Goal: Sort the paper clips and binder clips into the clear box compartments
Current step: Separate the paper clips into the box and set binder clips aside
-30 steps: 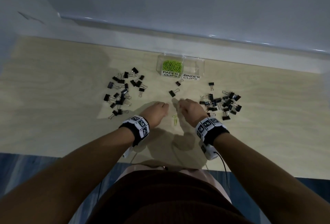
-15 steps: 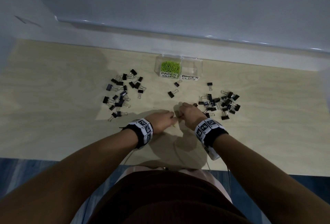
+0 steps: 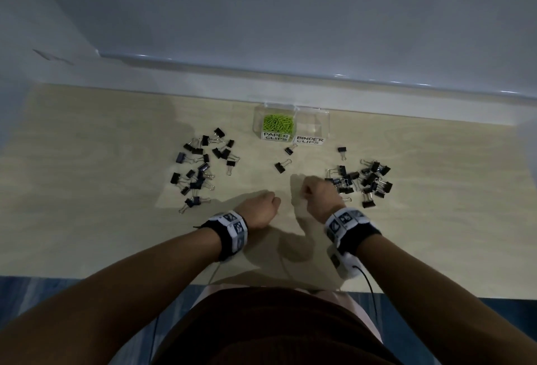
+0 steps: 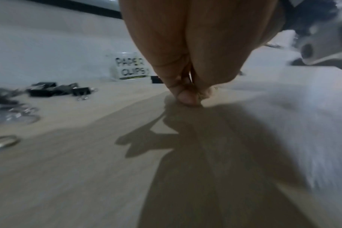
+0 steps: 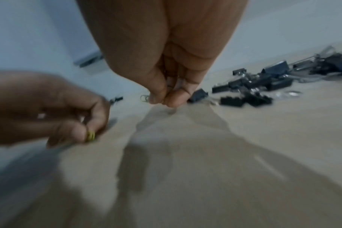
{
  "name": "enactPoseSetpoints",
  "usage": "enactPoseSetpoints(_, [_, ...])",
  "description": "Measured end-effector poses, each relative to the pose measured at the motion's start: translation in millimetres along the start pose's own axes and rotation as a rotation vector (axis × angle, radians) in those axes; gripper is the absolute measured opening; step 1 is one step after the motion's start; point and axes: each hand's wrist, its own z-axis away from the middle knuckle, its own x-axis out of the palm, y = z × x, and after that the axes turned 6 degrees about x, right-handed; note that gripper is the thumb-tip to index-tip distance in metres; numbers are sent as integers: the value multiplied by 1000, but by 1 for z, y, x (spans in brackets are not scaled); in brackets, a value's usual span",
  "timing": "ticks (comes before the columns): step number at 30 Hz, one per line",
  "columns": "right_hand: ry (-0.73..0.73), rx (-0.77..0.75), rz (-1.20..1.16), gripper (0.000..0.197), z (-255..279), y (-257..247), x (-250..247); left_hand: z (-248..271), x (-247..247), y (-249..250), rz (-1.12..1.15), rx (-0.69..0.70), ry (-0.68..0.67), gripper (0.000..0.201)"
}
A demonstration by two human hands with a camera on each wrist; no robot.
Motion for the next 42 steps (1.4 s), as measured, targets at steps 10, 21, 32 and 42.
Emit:
enactPoseSetpoints(10, [329, -78, -178, 13, -104, -63, -74, -40, -139, -49, 296, -218, 582, 15])
enactPoseSetpoints(21, [183, -127, 53, 17, -105, -60, -57, -57, -132, -72, 541, -163, 672, 23])
enactPoseSetpoints(32, [332, -96, -215, 12, -124, -65, -74, 64, -50, -173, 187, -669, 470, 40])
enactPoseSetpoints(42, [-90, -430, 227, 33, -86, -139, 0, 55, 0, -101, 205, -663, 455, 54])
